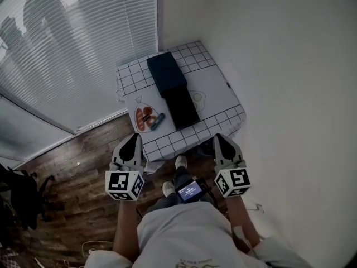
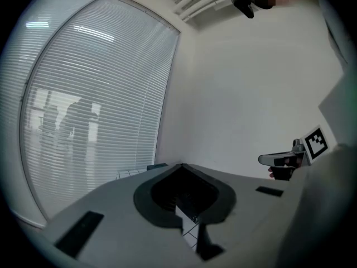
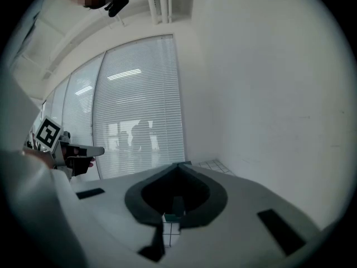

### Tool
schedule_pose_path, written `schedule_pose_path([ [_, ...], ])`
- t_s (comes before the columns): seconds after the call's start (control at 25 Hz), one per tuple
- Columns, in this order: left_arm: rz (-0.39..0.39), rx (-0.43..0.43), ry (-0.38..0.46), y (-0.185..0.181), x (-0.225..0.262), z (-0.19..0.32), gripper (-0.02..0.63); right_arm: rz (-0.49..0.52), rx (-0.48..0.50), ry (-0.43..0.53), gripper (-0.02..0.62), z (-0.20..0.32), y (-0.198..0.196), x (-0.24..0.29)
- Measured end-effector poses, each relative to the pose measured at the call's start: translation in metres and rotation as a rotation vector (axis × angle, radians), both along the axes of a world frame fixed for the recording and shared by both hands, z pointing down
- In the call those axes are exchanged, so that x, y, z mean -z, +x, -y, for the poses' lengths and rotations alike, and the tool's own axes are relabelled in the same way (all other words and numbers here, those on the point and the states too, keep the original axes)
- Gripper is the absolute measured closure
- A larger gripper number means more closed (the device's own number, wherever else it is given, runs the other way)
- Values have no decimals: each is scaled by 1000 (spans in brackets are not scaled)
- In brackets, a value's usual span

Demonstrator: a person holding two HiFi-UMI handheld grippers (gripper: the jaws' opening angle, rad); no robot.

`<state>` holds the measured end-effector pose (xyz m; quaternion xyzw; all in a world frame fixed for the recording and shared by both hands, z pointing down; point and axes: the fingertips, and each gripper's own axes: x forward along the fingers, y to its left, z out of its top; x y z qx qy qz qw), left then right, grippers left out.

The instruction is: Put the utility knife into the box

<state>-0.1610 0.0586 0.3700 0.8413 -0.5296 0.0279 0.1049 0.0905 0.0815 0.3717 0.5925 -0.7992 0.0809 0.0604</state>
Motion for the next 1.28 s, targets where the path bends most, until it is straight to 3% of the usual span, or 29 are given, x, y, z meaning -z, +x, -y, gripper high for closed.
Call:
schedule_pose_path([
  [0.28,9,24,-4,-5,1,40,598,-30,35,-14,589,44,-9,-4],
  [0.56,17,32,-24,-1,-8,76,598,22,37,-25,589,83,-3,-12],
  [0.96,42,36,-82,8,-35,117,598,-2,74,-94,589,124,-3,-40],
  [1.28,148,39,-157,12,-76,126,598,2,120,-173,589,140,-14,-75],
])
